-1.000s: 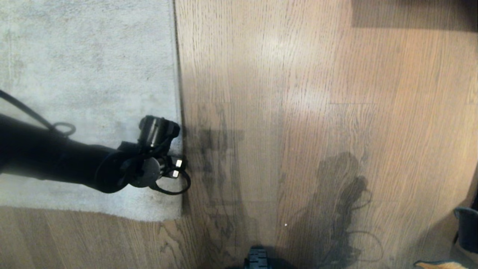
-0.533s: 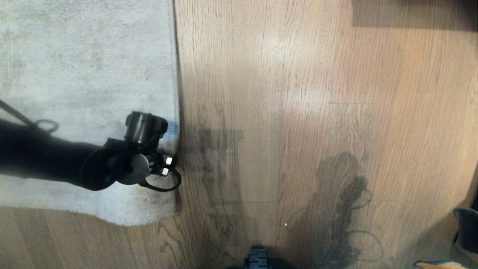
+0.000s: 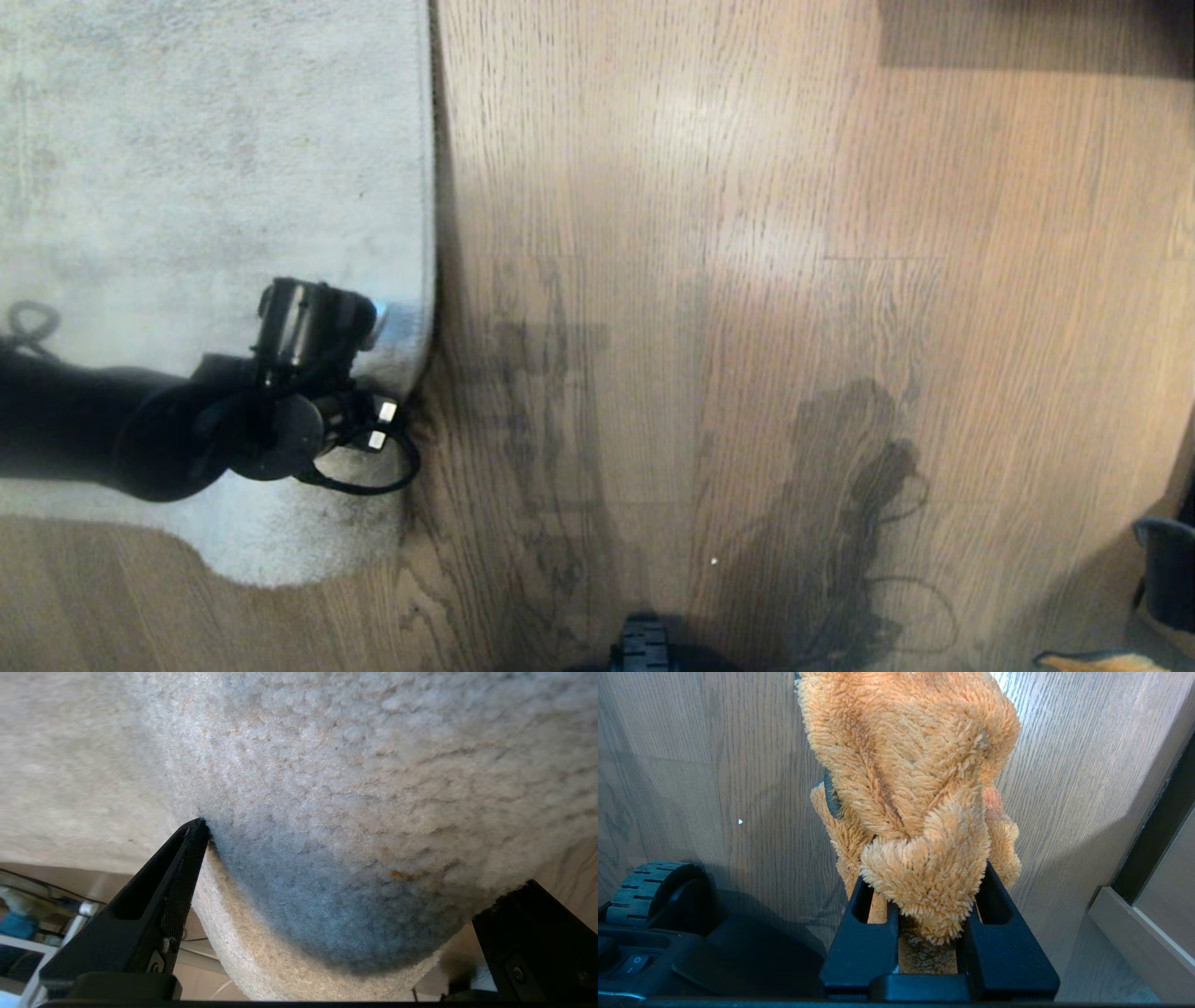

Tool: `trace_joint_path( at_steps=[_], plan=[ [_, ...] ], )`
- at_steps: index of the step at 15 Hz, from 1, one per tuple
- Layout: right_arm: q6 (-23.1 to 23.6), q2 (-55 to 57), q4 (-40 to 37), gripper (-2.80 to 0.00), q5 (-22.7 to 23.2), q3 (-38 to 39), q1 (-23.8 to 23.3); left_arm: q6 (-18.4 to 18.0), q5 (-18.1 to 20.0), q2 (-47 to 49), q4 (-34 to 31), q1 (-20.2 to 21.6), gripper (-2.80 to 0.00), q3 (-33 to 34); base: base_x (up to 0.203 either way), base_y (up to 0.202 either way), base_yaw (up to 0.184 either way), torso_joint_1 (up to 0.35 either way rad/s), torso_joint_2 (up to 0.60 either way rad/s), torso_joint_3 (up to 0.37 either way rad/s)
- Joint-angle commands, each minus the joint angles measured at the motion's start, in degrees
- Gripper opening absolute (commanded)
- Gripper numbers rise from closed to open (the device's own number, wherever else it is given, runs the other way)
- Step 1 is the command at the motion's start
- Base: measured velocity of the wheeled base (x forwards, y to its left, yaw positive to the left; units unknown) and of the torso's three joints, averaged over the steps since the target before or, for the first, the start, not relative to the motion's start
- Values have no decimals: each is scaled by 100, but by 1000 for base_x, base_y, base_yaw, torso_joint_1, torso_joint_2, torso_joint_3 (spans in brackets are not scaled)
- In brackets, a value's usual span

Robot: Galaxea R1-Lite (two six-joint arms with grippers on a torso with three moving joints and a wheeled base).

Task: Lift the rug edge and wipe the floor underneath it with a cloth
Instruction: Lift up the carpet

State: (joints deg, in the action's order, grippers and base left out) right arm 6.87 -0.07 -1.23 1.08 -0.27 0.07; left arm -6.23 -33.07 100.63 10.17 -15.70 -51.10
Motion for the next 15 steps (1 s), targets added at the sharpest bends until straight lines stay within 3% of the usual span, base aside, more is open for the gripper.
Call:
trace_joint_path(
  at_steps=[1, 9, 15],
  plan=[
    [8, 7, 0, -280, 7, 0, 1, -95, -23, -340, -54, 30, 0, 104, 0, 0, 0, 0, 0, 0],
    [8, 7, 0, -280, 7, 0, 1, -1333, -18, -1061, -200, 529, 0, 687, 0, 0, 0, 0, 0, 0],
    [8, 7, 0, -280, 7, 0, 1, -1512, -24, -1138, 335, 577, 0, 1028, 0, 0, 0, 0, 0, 0]
  ],
)
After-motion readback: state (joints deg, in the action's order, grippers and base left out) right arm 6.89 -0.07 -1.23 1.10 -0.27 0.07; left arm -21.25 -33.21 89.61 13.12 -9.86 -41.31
